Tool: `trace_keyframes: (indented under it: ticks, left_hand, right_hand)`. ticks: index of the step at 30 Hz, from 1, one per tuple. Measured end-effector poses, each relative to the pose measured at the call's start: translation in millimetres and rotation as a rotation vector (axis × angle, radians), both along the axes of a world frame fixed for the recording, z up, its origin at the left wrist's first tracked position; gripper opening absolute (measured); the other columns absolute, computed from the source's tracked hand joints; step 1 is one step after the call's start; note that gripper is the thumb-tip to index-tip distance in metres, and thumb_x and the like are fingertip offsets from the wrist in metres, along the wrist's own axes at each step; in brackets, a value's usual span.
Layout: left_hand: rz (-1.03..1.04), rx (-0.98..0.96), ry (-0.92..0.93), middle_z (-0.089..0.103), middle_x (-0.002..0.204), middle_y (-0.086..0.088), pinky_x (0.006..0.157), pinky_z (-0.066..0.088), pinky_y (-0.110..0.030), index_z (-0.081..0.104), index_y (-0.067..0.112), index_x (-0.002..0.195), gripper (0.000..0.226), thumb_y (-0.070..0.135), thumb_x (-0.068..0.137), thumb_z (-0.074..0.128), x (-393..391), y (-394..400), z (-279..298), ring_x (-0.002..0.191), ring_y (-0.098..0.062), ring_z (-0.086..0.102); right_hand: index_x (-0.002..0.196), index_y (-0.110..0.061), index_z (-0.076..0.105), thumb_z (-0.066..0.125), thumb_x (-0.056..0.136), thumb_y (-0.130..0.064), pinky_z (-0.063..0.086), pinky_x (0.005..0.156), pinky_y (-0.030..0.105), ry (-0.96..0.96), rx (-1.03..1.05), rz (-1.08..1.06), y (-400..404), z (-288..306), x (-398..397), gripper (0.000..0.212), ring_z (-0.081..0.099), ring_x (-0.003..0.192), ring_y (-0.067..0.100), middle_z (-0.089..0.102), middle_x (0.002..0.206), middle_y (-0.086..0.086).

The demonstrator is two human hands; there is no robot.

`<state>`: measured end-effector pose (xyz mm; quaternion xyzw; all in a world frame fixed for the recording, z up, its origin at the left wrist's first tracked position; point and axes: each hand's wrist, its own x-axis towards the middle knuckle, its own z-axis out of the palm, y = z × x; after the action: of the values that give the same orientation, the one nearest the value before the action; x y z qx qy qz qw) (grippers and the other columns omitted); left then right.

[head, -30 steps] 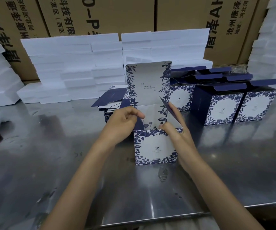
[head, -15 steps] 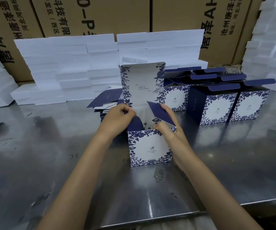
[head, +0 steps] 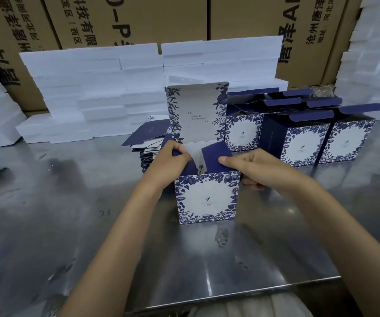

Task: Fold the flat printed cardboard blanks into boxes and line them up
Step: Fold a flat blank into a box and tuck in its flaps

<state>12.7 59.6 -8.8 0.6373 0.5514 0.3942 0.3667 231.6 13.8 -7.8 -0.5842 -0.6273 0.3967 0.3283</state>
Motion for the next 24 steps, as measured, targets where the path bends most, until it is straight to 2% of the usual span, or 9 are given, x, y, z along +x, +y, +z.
trace_keyframes:
  ticks: [2,4,7,9,12,16,19,24]
  left_hand:
    - [0.005,-0.008,-0.043,0.06,0.088,0.004,0.063,0.04,-0.024,0.054,0.026,0.091,0.008,0.023,0.095,0.06,-1.0,-1.9,-1.8,0.071,-0.011,0.056]
    - [0.003,-0.022,-0.08,0.06,0.087,0.004,0.067,0.043,-0.026,0.054,0.025,0.09,0.011,0.027,0.093,0.064,-0.4,-4.0,-2.8,0.072,-0.013,0.057]
    - [-0.007,-0.042,-0.083,0.061,0.092,0.002,0.078,0.044,-0.033,0.054,0.024,0.091,0.021,0.036,0.088,0.071,0.7,-4.9,-2.3,0.081,-0.018,0.059]
    - [-0.007,-0.039,-0.056,0.06,0.091,0.002,0.076,0.042,-0.033,0.053,0.024,0.091,0.022,0.036,0.088,0.071,0.3,-4.9,-1.3,0.081,-0.018,0.058]
    - [-0.015,-0.041,-0.044,0.06,0.091,0.002,0.074,0.041,-0.031,0.052,0.024,0.091,0.022,0.032,0.088,0.072,-0.8,-5.0,-1.5,0.079,-0.017,0.058]
    - [-0.023,-0.041,-0.031,0.058,0.091,0.002,0.071,0.039,-0.031,0.051,0.024,0.09,0.021,0.031,0.089,0.071,-1.9,-4.8,-0.5,0.076,-0.016,0.055]
    - [-0.029,-0.035,-0.026,0.06,0.09,0.003,0.071,0.04,-0.031,0.051,0.024,0.089,0.021,0.031,0.088,0.071,-0.9,-4.7,0.1,0.075,-0.015,0.056]
    - [-0.037,-0.032,0.005,0.058,0.088,0.002,0.068,0.038,-0.029,0.051,0.023,0.089,0.021,0.029,0.088,0.071,-2.3,-5.1,1.6,0.073,-0.014,0.054]
  right_hand:
    - [0.052,-0.023,0.035,0.064,0.097,-0.043,0.025,0.04,0.015,-0.017,0.03,0.013,0.5,1.7,-0.5,0.058,0.019,0.044,0.014,0.023,0.047,-0.008]
    - [0.048,-0.026,0.028,0.061,0.101,-0.034,0.026,0.039,0.013,-0.052,0.053,0.007,3.4,2.7,-0.7,0.063,0.018,0.04,0.012,0.021,0.045,-0.009]
    - [0.047,-0.026,0.027,0.061,0.101,-0.037,0.026,0.042,0.017,-0.082,0.015,0.028,6.8,10.3,-0.4,0.064,0.02,0.039,0.014,0.023,0.044,-0.006]
    - [0.048,-0.027,0.031,0.061,0.101,-0.039,0.023,0.042,0.021,-0.072,0.004,0.005,9.1,14.6,-1.9,0.062,0.022,0.038,0.015,0.026,0.043,-0.005]
    - [0.057,-0.024,0.032,0.057,0.104,-0.032,0.021,0.042,0.022,-0.032,0.006,0.002,12.0,15.8,-5.5,0.054,0.02,0.042,0.015,0.025,0.045,-0.004]
    - [0.047,-0.025,0.031,0.053,0.105,-0.037,0.022,0.04,0.02,-0.044,-0.01,-0.004,19.4,19.8,-5.9,0.063,0.023,0.038,0.013,0.028,0.043,-0.004]
    - [0.055,-0.023,0.035,0.052,0.106,-0.037,0.022,0.039,0.018,-0.073,0.037,-0.013,24.7,23.0,-9.0,0.055,0.024,0.038,0.011,0.03,0.042,-0.008]
    - [0.055,-0.023,0.028,0.051,0.106,-0.037,0.021,0.04,0.02,-0.1,0.016,0.032,33.5,25.7,-6.2,0.057,0.021,0.042,0.013,0.028,0.045,-0.006]
